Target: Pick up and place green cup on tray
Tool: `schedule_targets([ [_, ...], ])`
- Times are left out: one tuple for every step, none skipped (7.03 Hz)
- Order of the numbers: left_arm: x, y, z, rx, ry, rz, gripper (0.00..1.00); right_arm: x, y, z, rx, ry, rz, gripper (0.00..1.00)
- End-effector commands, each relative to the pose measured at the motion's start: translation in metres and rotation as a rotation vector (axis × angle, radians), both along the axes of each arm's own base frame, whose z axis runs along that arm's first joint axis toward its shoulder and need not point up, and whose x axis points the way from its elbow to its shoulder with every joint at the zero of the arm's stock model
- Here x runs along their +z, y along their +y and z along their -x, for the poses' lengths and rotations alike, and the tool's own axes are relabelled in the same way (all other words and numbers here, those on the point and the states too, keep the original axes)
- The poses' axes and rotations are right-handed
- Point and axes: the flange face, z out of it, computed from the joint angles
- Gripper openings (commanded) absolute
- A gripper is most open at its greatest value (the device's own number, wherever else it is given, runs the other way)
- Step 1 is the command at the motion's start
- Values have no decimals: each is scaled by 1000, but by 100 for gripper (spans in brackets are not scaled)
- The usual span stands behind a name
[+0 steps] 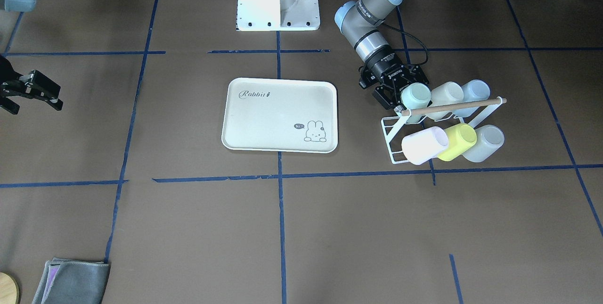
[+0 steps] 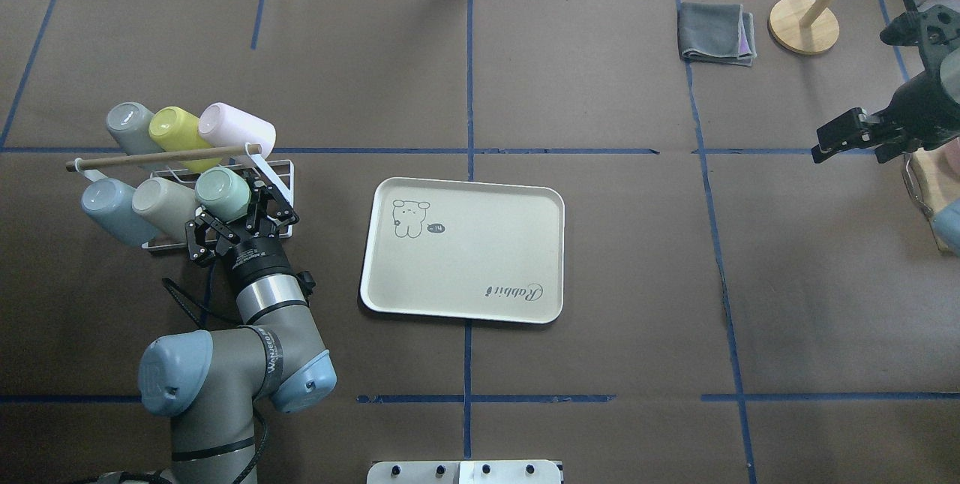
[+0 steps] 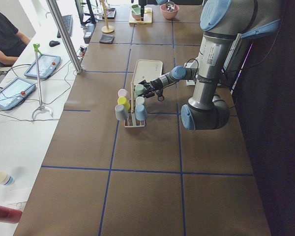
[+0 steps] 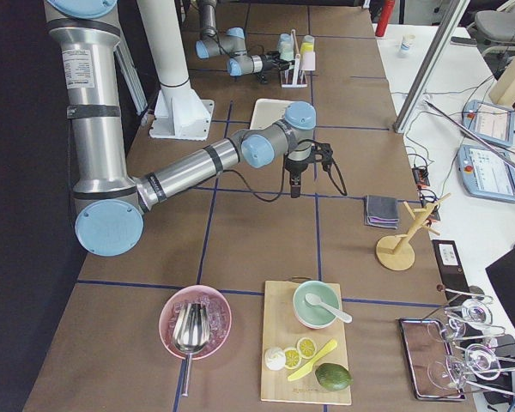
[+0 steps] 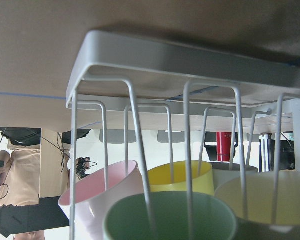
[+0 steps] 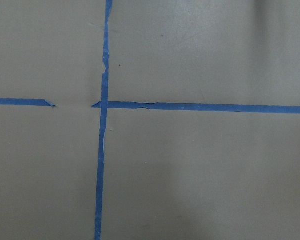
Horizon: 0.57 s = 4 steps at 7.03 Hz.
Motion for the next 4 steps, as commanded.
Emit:
schedule_targets([
  [-16, 3, 10, 17, 9, 0, 22, 0, 0, -1, 1, -1, 0, 100],
  [-16, 3, 10, 16, 10, -2, 22, 0, 0, 0, -1, -1, 0, 100],
  [-17, 3, 11, 15, 13, -2, 22, -1, 0, 0, 0, -2, -1, 100],
  [-17, 2, 12, 13, 11, -4, 22, -1, 0, 0, 0, -2, -1, 100],
])
